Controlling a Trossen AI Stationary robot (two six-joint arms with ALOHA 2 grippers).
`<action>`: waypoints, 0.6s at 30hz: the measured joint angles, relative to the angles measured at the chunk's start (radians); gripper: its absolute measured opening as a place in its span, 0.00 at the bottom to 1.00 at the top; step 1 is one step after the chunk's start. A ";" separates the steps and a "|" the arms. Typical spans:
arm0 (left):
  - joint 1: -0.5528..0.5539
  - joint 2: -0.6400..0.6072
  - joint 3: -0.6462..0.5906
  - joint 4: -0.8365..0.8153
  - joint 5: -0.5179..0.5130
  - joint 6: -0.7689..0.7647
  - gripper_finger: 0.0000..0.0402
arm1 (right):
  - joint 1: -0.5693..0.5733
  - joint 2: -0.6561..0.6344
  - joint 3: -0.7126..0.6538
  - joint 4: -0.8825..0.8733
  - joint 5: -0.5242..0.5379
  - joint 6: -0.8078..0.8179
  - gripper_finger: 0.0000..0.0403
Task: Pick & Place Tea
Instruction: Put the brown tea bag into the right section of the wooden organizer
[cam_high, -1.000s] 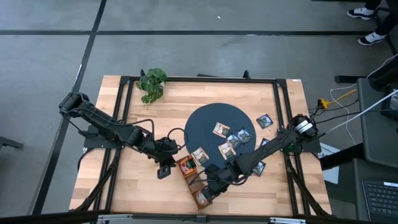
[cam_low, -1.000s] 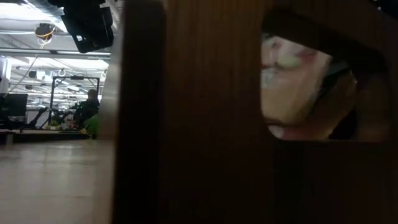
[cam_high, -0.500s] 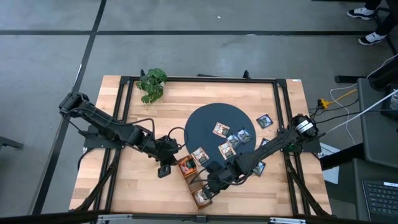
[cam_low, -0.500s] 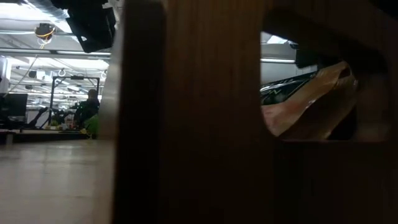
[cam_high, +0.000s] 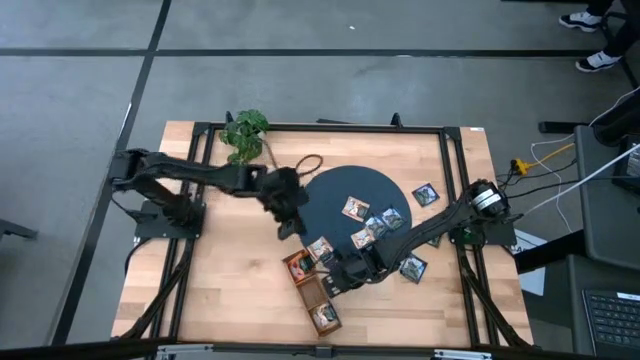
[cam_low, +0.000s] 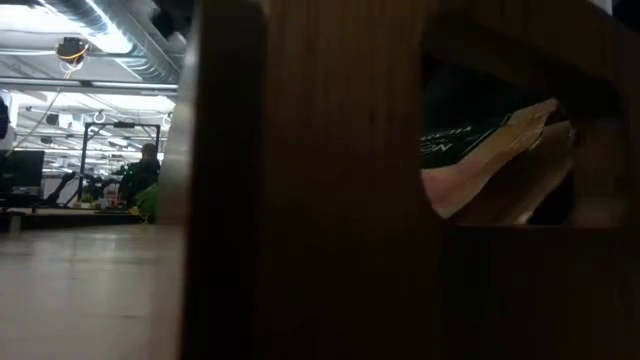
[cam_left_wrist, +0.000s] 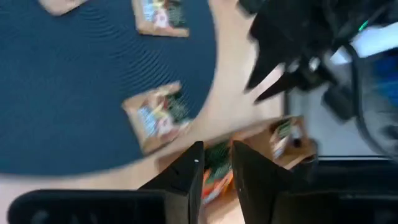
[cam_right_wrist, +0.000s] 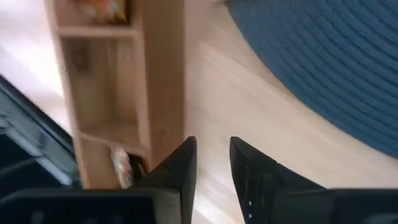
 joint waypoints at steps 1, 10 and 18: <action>0.016 0.033 0.000 0.019 0.038 -0.002 0.19 | -0.001 0.000 -0.017 0.044 0.004 0.012 0.22; 0.029 0.261 -0.002 0.237 0.089 0.092 0.10 | 0.025 -0.046 -0.135 0.162 0.228 0.197 0.14; 0.028 0.375 -0.003 0.240 0.084 0.152 0.02 | 0.025 -0.072 -0.209 0.249 0.314 0.276 0.11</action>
